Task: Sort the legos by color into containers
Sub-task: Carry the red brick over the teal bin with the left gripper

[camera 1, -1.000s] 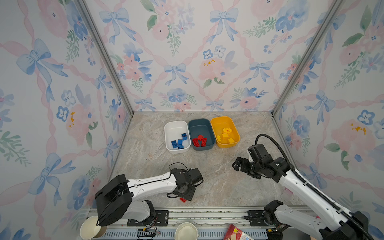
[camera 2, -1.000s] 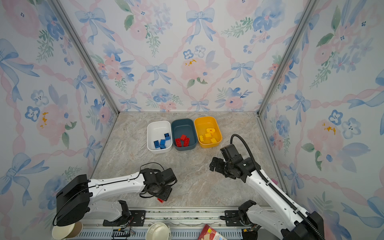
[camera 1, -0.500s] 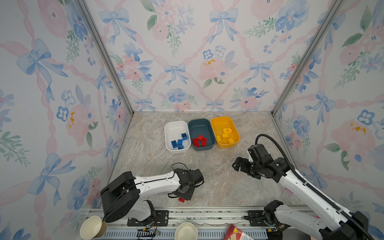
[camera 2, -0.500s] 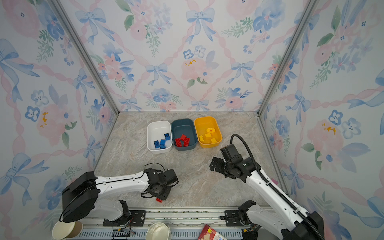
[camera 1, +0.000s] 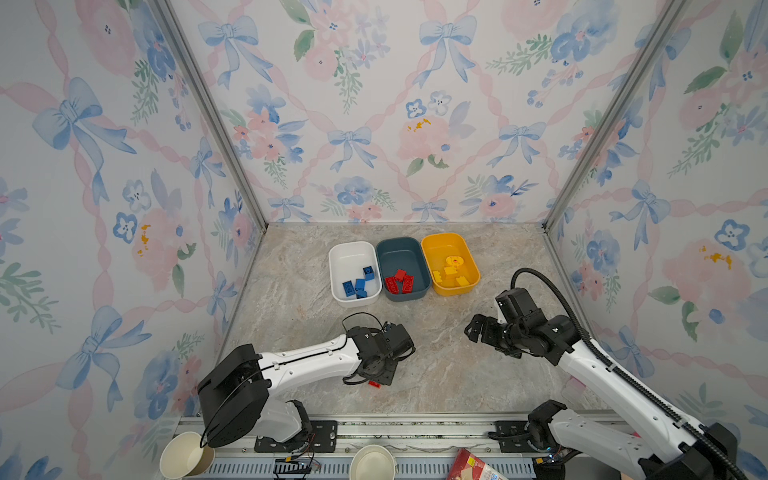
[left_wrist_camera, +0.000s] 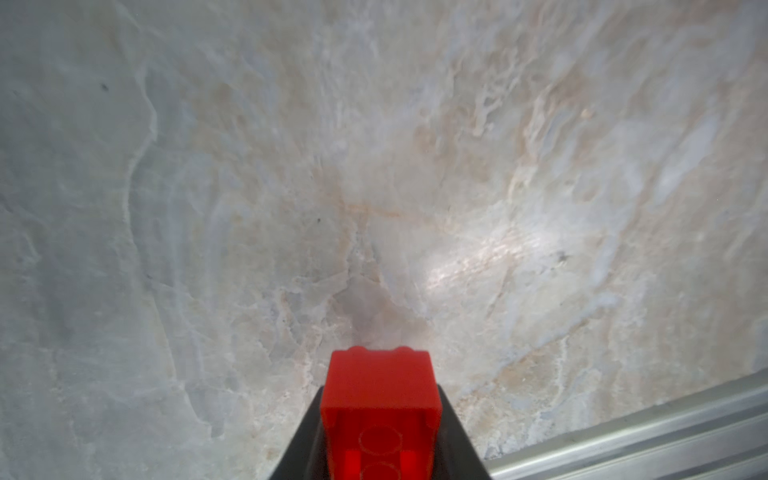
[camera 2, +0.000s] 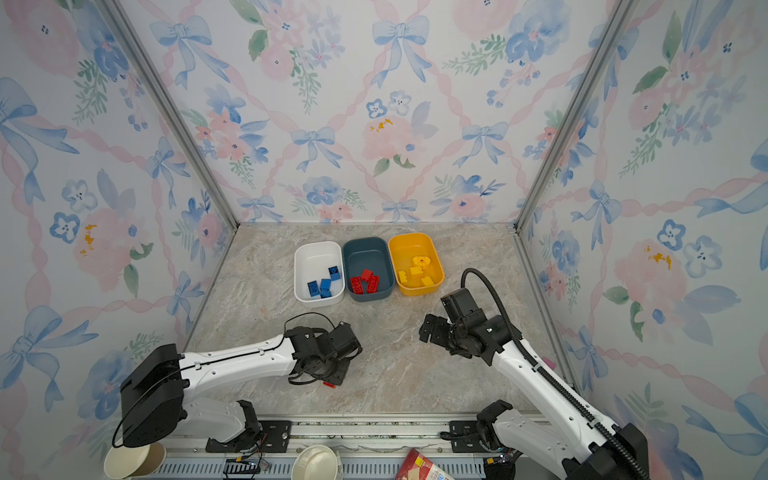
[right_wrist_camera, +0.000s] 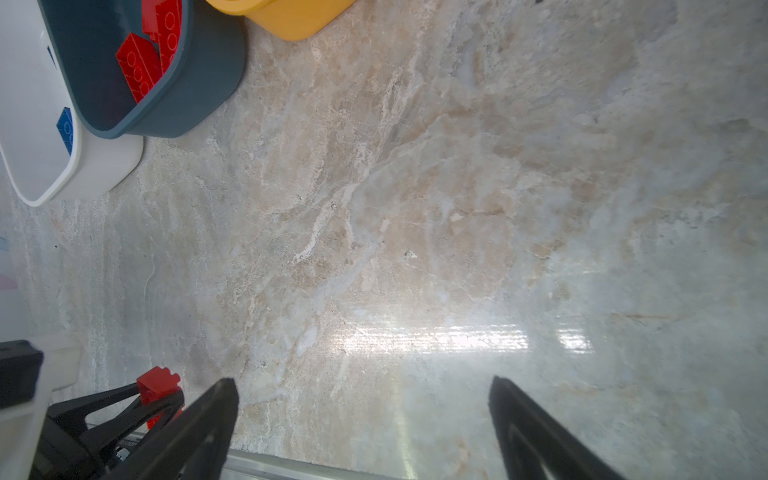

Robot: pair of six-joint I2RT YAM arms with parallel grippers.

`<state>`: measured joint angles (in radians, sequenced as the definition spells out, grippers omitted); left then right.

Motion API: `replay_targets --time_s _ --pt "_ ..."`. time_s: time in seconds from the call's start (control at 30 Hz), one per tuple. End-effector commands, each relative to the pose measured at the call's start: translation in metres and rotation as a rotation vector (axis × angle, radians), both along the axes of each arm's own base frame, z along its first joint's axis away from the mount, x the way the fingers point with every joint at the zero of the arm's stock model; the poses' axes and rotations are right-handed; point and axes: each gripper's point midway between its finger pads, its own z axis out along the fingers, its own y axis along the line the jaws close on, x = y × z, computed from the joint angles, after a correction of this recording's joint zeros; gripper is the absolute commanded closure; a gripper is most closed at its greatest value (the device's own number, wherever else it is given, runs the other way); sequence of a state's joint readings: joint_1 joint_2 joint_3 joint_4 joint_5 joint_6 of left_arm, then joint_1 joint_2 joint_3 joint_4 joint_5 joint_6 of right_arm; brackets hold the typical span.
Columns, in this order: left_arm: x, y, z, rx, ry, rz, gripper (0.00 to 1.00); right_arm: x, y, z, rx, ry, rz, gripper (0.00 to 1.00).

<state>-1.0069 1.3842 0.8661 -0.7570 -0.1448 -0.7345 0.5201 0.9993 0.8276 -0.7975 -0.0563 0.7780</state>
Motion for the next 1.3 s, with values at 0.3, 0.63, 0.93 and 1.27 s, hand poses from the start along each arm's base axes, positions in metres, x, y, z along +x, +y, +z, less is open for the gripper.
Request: replay_targets --time_s 0.3,0.63,0.93,1.27 --pt "0.098 -0.021 0.076 -0.091 -0.256 0.074 0.72 -0.004 -0.003 -0.001 -0.006 0.002 -0.007 0.03" --pt "0.168 -0.05 0.104 -0.163 -0.379 0.102 0.73 -0.004 -0.004 -0.001 -0.007 0.003 -0.009 0.03" --pt "0.217 -0.072 0.11 -0.193 -0.426 0.097 0.74 -0.005 -0.006 -0.002 -0.007 0.005 -0.012 0.03" --pt "0.261 -0.097 0.088 -0.242 -0.428 0.108 0.74 -0.004 -0.006 -0.002 -0.012 0.009 -0.011 0.03"
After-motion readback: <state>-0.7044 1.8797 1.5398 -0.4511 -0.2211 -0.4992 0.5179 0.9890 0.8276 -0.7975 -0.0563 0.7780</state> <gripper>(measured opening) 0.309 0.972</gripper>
